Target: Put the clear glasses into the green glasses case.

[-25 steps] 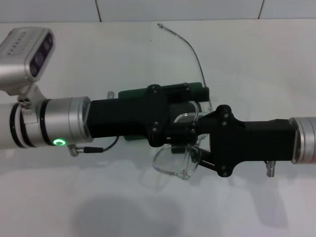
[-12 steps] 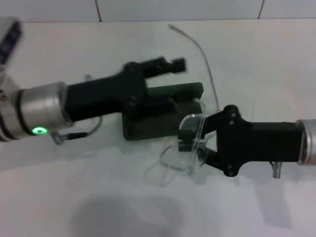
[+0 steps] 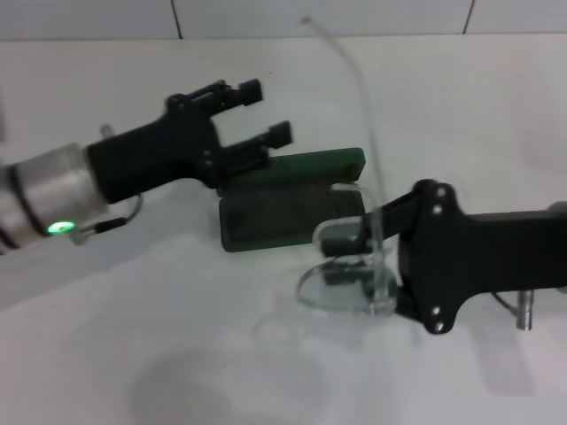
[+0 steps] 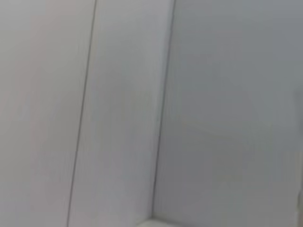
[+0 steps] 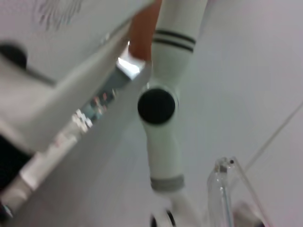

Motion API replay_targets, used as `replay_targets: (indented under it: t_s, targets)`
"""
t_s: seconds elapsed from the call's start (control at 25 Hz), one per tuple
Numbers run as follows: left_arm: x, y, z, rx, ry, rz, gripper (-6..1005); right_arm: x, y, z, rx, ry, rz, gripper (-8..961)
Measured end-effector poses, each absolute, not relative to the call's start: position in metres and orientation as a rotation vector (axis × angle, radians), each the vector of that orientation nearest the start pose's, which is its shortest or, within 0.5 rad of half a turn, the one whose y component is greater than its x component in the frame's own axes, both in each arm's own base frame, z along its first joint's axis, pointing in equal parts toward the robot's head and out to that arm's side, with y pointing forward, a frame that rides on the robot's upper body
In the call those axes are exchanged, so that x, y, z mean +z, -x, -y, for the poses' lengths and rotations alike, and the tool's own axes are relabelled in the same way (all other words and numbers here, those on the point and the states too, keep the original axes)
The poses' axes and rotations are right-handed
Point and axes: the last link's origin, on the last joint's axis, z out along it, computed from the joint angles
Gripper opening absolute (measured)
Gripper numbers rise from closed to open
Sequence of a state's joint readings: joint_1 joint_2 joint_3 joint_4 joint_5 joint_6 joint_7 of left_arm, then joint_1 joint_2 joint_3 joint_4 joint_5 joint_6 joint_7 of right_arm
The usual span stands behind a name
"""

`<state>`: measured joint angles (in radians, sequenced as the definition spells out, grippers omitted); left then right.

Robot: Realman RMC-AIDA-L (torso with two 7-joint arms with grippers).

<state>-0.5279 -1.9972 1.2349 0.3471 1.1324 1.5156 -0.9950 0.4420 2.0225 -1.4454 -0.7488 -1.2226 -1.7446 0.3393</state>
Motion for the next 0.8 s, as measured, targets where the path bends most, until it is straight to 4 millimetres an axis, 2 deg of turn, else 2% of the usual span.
replay_targets:
  t_s: [0.16, 0.36, 0.52, 0.8]
  targets:
    - [-0.041, 0.221, -0.340, -1.048, 2.507, 0.261, 725, -0.028, -0.148, -0.278, 1.316, 2.547, 0.972, 121]
    - [-0.059, 0.205, -0.345, -0.996, 2.482, 0.082, 727, -0.041, -0.134, -0.289, 1.407, 2.683, 0.778, 121]
    - [-0.057, 0.194, -0.349, -1.052, 2.457, 0.068, 726, -0.048, -0.134, -0.293, 1.430, 2.725, 0.669, 121]
    - [-0.049, 0.186, -0.340, -1.178, 2.403, -0.016, 726, -0.053, -0.139, -0.297, 1.394, 2.757, 0.527, 121]
